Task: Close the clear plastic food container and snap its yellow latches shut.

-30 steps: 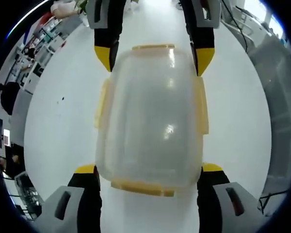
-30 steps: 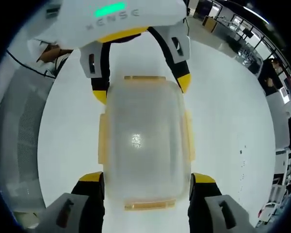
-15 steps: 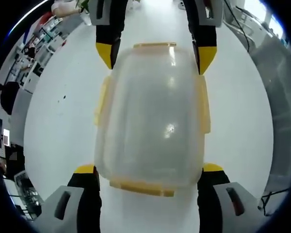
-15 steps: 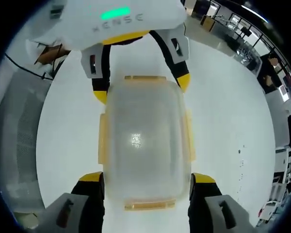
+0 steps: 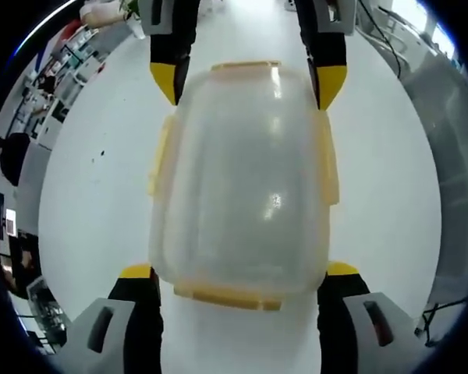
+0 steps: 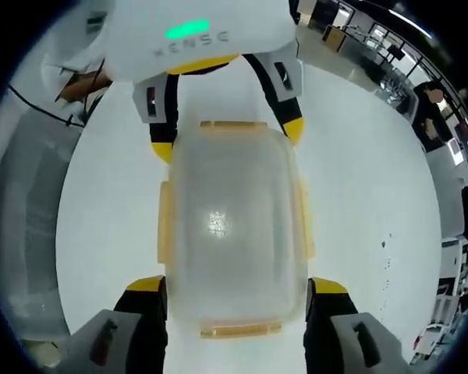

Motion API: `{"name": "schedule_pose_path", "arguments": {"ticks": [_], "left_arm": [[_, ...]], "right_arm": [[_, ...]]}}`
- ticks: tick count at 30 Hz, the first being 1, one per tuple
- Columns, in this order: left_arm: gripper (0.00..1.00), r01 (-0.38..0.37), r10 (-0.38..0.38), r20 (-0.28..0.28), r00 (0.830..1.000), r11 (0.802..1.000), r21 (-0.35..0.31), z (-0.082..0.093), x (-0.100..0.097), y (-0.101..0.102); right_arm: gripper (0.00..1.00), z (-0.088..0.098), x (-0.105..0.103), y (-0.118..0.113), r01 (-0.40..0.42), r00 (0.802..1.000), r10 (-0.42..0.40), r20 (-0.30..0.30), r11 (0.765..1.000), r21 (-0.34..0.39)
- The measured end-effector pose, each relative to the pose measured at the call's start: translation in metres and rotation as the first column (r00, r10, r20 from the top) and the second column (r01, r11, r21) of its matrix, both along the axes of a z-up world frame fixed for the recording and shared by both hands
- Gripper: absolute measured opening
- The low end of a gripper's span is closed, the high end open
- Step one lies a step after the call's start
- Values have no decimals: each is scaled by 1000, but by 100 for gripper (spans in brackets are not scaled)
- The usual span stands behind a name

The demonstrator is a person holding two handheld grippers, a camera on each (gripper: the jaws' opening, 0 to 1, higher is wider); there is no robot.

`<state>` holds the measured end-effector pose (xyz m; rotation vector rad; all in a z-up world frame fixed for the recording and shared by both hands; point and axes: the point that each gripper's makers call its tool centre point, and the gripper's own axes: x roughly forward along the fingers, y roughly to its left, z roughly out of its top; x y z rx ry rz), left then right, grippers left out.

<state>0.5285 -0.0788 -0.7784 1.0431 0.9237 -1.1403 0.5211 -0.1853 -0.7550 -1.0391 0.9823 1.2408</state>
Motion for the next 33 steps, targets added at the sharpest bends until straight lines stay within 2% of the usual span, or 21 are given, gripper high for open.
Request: {"name": "schedule_pose_path", "arguments": {"ticks": [7,13,22,33], "left_arm": [[81,3,-3,-11,1000,1000,-8,-1,-4,4],[81,-39,39,-18,999,999,-34,4,-4,2],[80,-77,77,-20,997,997,-24,2,-11,8],[79,-113,114,15,993,992,-48,12,-12,12]], "right_arm": [[72,-1,-1,0,18,1000,-18,18,1000,18],[73,1,-2,0,31,999,-32,37,999,34],[70,8,0,-8,91,992,-97,80,994,67],[74,12,-6,-17,132,986,-140,96,988,84]]}}
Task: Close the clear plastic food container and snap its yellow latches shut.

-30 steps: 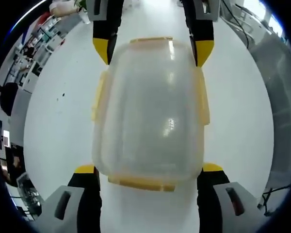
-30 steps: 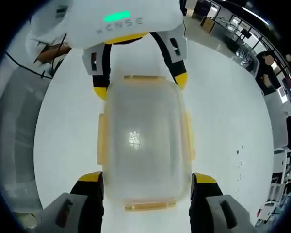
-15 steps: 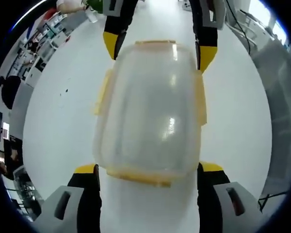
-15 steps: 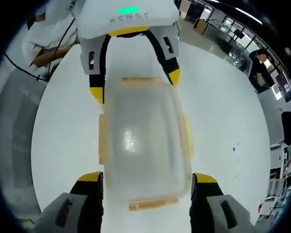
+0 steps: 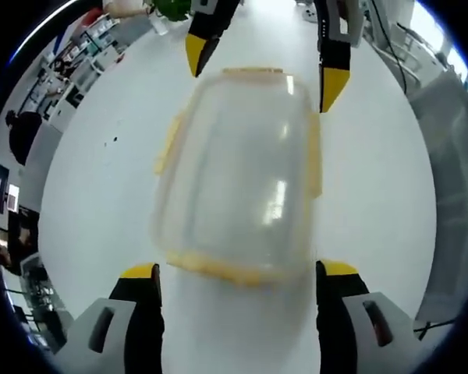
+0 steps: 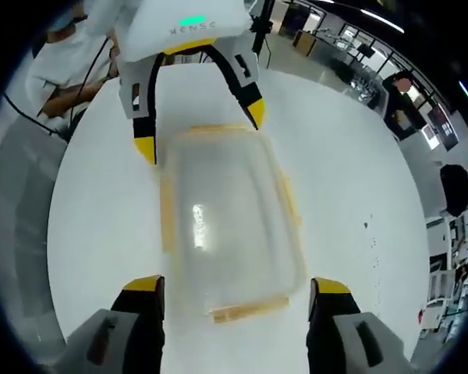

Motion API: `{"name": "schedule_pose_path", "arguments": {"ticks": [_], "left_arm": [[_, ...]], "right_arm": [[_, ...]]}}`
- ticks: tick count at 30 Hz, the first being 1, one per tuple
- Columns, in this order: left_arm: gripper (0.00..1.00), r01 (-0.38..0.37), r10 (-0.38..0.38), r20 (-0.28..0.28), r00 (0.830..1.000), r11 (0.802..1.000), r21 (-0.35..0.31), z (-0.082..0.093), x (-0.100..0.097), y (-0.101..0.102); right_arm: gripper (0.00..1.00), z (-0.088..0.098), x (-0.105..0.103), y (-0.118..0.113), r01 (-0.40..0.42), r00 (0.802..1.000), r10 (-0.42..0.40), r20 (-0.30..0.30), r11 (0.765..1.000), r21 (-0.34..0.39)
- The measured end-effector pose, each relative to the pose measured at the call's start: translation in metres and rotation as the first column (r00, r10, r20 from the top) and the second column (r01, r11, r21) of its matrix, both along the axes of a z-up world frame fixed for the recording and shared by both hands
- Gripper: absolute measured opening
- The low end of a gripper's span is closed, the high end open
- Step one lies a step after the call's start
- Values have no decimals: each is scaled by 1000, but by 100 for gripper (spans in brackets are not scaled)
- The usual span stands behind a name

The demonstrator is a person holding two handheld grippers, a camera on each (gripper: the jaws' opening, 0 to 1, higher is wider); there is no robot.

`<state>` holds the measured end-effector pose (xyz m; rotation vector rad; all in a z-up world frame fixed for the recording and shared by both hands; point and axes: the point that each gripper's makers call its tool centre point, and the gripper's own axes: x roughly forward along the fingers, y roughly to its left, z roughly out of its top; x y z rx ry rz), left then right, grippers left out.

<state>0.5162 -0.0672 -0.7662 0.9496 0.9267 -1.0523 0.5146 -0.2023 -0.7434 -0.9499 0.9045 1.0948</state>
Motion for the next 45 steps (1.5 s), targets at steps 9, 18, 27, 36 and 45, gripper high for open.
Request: {"name": "schedule_pose_path", "arguments": {"ticks": [9,18,27,36,45], "left_arm": [[79,-40,41,32,999,999,-26,3,-9,7],[79,-72,75,50,996,996,-59,8,-15,9],[79,-133,140,53,989,983,-126,14,-20,8],[79,-151,164,70,984,975,-160,14,-32,7],[79,-180,207,108,972,959,-219,16,-42,6]], "right_arm": [[76,5,-8,-2,78,997,-79,18,995,58],[76,3,-17,-5,105,994,-107,29,992,63],[76,4,-25,-13,161,986,-165,33,983,94],[75,-1,-41,-18,244,968,-249,16,958,153],[74,-8,-62,-25,271,960,-279,27,947,170]]}}
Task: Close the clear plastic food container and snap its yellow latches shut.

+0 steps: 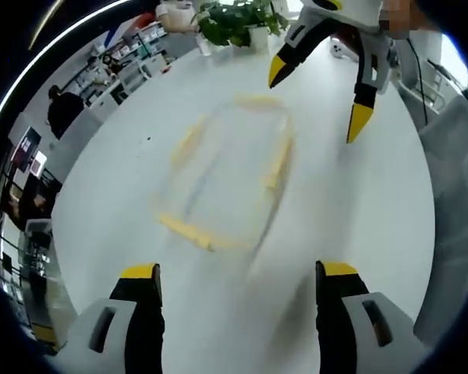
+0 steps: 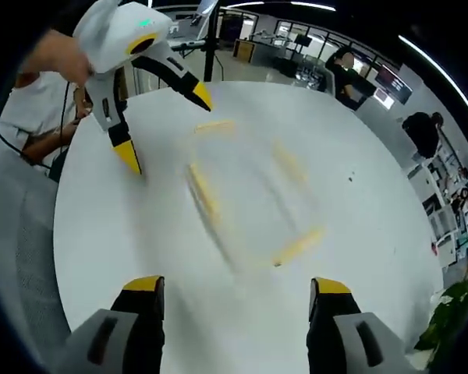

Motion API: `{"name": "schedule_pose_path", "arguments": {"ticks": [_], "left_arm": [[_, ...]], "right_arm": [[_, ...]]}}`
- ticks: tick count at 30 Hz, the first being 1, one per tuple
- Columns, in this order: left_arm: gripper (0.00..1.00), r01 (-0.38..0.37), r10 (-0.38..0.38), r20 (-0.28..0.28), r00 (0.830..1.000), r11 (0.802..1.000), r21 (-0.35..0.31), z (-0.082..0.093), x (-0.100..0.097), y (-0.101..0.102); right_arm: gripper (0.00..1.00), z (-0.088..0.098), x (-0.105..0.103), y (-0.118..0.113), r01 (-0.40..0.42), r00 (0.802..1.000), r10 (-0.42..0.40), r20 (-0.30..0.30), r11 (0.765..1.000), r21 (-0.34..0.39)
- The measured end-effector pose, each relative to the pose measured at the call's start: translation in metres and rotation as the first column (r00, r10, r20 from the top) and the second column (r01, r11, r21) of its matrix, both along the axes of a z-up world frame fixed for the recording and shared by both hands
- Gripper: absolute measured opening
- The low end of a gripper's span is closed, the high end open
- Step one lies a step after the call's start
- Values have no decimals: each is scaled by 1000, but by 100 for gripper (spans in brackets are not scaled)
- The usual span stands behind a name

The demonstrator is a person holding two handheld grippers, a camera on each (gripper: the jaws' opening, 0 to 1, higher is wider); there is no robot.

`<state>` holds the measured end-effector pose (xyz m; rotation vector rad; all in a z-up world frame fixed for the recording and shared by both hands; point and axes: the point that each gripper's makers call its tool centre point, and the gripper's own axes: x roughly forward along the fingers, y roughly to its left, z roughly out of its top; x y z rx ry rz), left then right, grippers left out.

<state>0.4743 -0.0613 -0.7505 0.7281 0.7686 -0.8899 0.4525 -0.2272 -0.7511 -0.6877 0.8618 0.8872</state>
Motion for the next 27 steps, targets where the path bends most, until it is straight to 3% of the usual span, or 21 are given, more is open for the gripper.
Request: {"name": "schedule_pose_path", "arguments": {"ticks": [9,11,27], "left_arm": [[79,-39,42,32,999,996,-78,6,-14,-4],[78,-46,48,12,999,995,-87,4,-19,-5],[78,-71,77,37,996,985,-160,7,-52,-3]], "right_arm": [[74,10,-6,-2,65,995,-71,72,994,85],[74,12,-8,-2,72,994,-80,81,993,94],[74,25,-36,-4,108,982,-132,137,980,168]]}}
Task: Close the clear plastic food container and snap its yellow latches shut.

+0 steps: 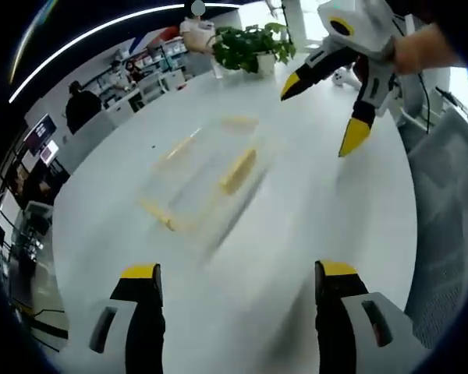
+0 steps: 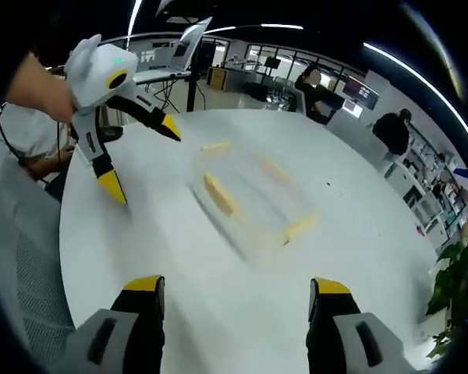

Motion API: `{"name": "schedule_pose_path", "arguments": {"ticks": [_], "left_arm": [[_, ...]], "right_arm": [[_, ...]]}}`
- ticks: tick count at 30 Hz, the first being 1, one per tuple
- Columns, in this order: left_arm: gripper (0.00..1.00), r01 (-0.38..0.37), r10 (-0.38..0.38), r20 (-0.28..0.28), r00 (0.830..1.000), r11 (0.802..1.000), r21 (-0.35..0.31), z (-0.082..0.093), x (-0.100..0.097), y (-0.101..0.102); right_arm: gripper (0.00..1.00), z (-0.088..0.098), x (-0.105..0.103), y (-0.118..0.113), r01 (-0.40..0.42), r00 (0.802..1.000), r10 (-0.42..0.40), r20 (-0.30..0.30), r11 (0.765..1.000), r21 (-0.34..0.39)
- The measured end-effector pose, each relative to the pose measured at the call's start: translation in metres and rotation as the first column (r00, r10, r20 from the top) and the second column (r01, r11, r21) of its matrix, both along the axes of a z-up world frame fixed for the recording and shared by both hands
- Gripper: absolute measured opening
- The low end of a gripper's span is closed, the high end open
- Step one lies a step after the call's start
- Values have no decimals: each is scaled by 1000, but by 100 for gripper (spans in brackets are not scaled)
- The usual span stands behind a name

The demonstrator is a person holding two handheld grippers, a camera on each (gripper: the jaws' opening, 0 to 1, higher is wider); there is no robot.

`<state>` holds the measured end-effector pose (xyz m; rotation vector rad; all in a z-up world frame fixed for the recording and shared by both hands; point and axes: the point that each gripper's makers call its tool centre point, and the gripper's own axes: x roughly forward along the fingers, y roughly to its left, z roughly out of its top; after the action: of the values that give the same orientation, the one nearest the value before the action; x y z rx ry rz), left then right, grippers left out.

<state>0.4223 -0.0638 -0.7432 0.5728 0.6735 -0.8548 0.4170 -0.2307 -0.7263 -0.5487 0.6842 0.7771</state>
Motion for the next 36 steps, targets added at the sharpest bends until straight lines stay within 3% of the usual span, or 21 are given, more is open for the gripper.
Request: {"name": "schedule_pose_path", "arguments": {"ticks": [3,10,15,30,36], "left_arm": [[79,-11,10,-14,1000,998,-58,3,-7,-4],[79,-55,55,0,998,992,-114,10,-19,-4],[80,-45,46,8,999,988,-150,13,-32,-5],[81,-116,118,-3,993,974,-196,19,-65,11],[80,-129,129,-9,992,976,-178,12,-75,15]], "right_arm": [[74,2,-5,-1,13,1000,-13,-4,1000,17],[75,0,-24,-5,24,1000,-25,16,999,36],[74,4,-37,-12,46,998,-48,31,997,59],[74,10,-66,-21,77,995,-83,57,992,98],[74,9,-76,-21,67,994,-74,75,993,93]]}}
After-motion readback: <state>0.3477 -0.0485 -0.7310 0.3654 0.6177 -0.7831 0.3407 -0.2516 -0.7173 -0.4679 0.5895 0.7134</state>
